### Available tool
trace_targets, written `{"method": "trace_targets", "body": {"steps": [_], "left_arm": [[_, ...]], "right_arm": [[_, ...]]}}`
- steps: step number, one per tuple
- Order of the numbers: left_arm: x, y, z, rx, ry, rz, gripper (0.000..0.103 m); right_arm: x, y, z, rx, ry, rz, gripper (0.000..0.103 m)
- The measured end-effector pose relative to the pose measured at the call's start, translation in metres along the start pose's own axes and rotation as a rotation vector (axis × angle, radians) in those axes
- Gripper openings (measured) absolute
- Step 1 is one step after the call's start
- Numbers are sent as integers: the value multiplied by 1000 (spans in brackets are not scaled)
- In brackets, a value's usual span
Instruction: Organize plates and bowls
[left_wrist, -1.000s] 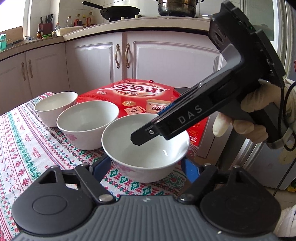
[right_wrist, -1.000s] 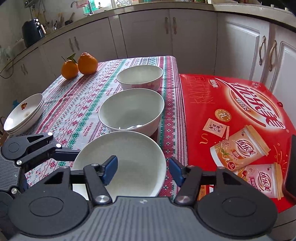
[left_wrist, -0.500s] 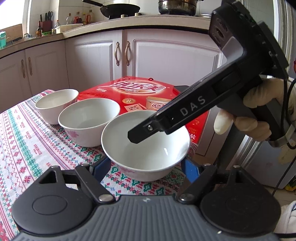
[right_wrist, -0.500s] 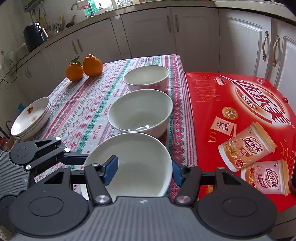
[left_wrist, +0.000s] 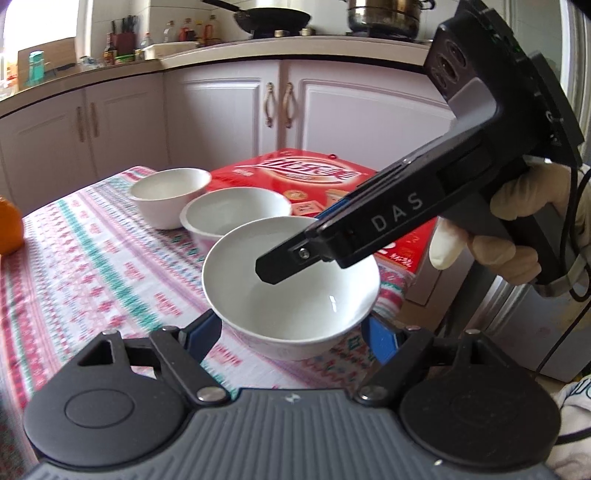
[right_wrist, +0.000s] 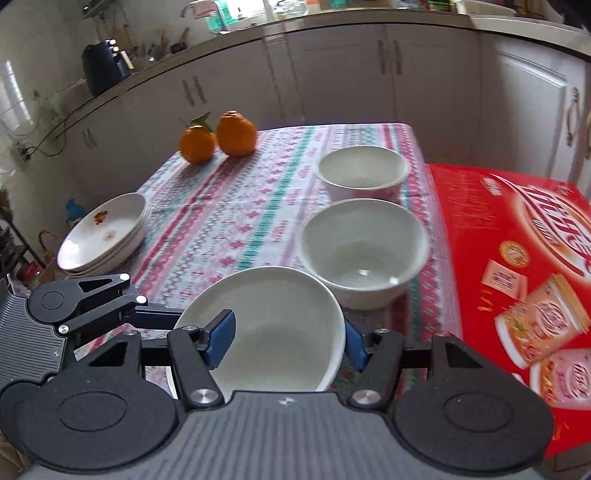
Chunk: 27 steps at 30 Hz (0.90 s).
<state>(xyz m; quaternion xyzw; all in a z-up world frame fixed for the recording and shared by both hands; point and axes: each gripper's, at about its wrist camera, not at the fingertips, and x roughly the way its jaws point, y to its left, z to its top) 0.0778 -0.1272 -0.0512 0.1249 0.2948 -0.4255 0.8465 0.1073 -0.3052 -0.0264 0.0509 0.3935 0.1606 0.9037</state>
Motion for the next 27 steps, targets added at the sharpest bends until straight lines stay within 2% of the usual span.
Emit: {"method": "trace_targets", "body": {"steps": [14,27], "left_arm": [[-39,37,-22,-68,13,108,82],[-49,62,-36,-110,28,161,83]], "right_arm": [[43,50,20,-85,43,105,67],[71,78,29,-129,62,143,67]]}}
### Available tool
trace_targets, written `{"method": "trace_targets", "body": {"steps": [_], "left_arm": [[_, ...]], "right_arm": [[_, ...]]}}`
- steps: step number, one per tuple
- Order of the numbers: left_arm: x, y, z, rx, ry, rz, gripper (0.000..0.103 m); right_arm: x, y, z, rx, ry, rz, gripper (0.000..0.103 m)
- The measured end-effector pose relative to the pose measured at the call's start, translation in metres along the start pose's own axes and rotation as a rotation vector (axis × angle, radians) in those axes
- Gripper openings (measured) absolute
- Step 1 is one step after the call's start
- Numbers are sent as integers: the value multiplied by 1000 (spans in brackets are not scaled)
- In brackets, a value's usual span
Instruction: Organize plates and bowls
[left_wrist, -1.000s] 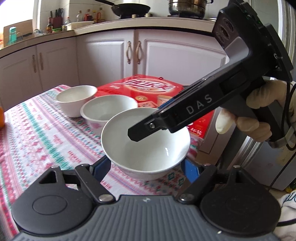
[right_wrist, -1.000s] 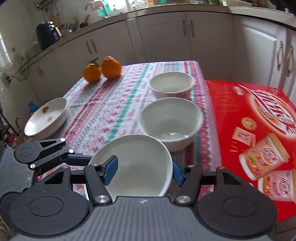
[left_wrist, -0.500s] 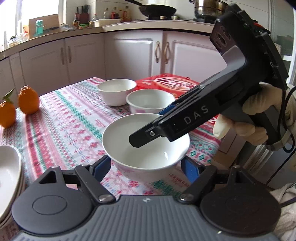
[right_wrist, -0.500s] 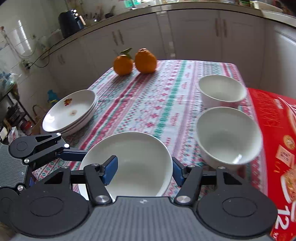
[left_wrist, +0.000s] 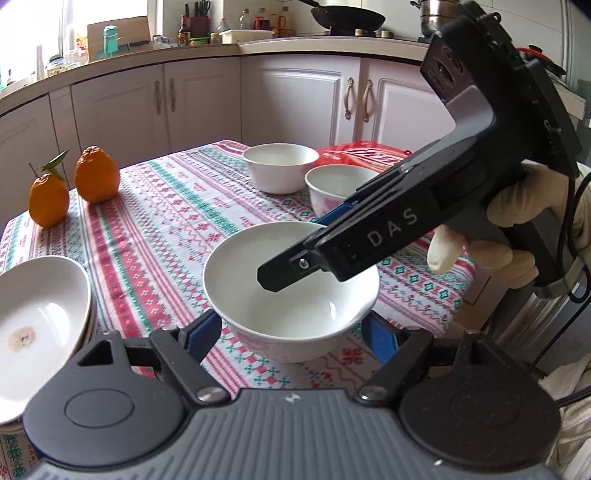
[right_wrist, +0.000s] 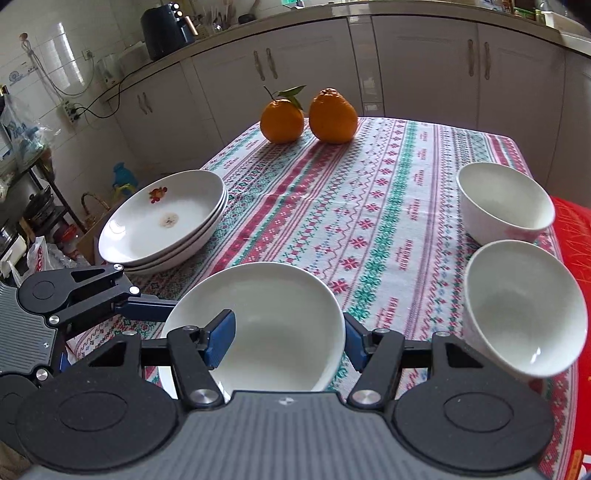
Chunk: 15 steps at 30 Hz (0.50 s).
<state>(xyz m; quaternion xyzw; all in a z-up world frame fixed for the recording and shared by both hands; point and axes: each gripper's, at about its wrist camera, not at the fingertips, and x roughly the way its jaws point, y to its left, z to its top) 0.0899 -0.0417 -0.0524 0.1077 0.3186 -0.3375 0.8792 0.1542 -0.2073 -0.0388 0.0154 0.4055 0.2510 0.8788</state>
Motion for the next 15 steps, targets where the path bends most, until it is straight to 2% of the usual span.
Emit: {"method": "trace_targets", "body": {"steps": [15], "left_arm": [[10,10,-3,-31,9,-10,83]], "right_arm": [[13,3,6,-8,11,-18,67]]}}
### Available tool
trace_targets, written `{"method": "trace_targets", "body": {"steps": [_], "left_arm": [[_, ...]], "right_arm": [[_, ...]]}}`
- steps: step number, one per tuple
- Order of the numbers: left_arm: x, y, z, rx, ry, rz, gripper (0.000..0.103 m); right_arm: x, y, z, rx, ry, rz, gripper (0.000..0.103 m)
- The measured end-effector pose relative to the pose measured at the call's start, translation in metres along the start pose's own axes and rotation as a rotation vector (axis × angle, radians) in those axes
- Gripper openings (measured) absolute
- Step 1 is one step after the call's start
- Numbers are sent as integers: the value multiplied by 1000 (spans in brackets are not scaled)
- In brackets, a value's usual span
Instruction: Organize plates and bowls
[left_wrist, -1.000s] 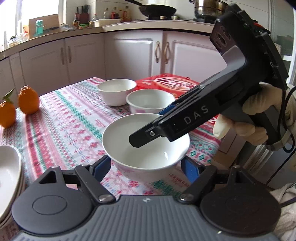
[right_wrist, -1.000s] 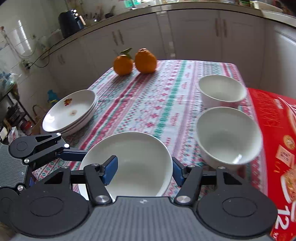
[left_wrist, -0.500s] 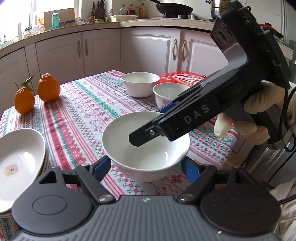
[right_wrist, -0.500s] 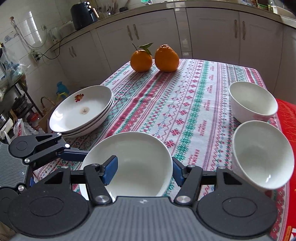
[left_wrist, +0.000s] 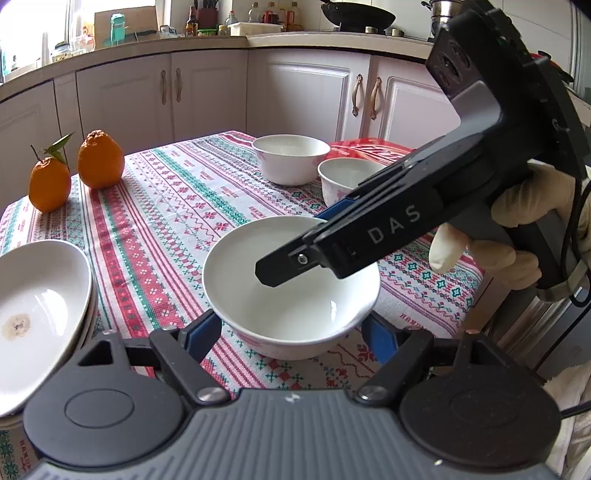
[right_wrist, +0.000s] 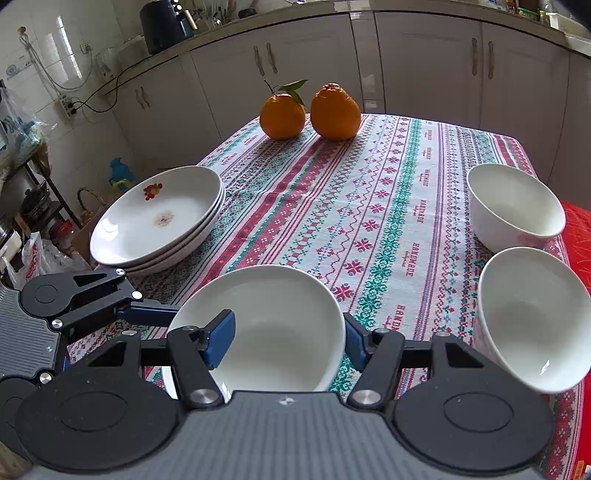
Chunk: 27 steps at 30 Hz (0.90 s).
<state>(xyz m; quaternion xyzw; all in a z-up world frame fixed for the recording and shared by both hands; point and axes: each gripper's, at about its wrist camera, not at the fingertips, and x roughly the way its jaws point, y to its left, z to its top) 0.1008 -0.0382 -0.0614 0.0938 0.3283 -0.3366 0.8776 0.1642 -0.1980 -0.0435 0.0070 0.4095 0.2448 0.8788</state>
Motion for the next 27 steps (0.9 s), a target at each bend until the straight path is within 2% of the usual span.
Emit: {"method": "trace_targets", "body": {"steps": [21,24,26,27], "left_arm": [[7,0,5,15,1,-5,84],[6,-1,5,23,2,-4,92],[3,-1,6,16,-15,-11,97],[2,-1,7,14,-20,-12,98]], "right_arm": [[1,-8,0,19,-17,-4,70],[-1,-7,-1,12,-25,7,80],[-5,-4,-2,-1,-46,-1,94],[-7,-3,-2,-9,-58,-3,96]]}}
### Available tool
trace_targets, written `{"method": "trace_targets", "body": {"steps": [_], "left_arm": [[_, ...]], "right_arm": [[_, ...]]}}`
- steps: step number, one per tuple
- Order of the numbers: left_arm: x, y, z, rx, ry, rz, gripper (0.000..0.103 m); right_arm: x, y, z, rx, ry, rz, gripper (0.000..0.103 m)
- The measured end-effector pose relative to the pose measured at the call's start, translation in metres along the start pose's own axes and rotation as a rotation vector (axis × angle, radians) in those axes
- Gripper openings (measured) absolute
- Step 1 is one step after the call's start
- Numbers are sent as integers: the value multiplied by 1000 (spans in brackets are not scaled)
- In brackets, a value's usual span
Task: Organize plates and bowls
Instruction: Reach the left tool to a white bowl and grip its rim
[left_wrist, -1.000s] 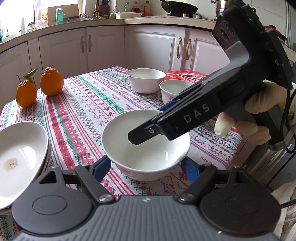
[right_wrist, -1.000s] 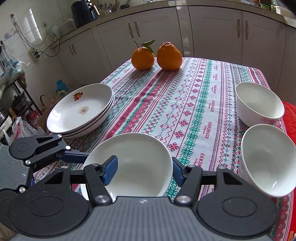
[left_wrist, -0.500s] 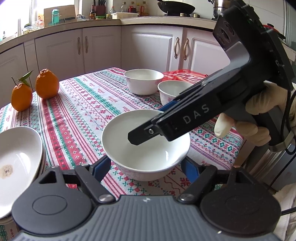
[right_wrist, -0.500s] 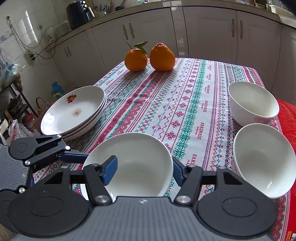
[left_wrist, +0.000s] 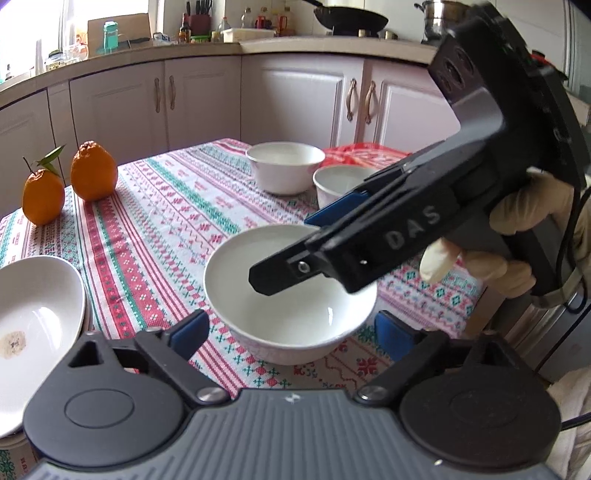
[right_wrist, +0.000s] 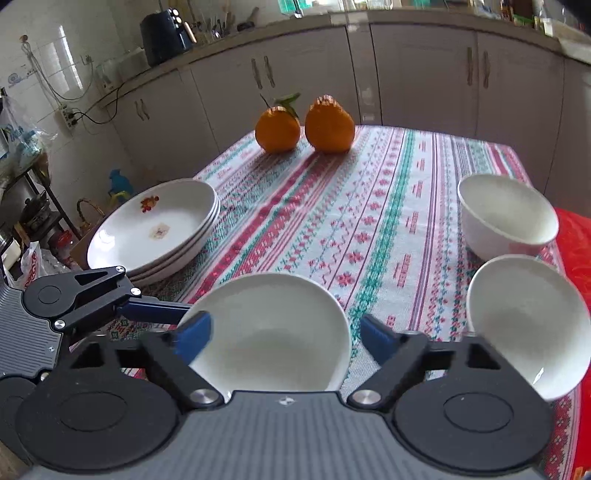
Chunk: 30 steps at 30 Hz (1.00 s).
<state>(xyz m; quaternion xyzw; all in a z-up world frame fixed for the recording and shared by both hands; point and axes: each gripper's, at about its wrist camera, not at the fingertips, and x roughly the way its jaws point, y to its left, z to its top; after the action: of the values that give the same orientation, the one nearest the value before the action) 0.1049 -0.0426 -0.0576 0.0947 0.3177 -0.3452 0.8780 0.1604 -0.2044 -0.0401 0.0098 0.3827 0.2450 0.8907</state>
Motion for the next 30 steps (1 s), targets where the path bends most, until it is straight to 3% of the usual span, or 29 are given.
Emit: {"method": "trace_targets", "body": {"steps": [9,18,21,30], "left_arm": [[-11,-7,4,46,-3,16,98],[-23,-13,26,142,27,-14,99],[-17,-16,40,174,53,5,100],[23,-21,86,246,15,21,100]], "right_arm": [[-24,5,0,-42,-67,-60,100],[-62,-2,-17,-113,-157,-258,103],[-71,-13,-25,-86,-168,-304,103],[-71,-52,-51,-25,-147,-445,103]]}}
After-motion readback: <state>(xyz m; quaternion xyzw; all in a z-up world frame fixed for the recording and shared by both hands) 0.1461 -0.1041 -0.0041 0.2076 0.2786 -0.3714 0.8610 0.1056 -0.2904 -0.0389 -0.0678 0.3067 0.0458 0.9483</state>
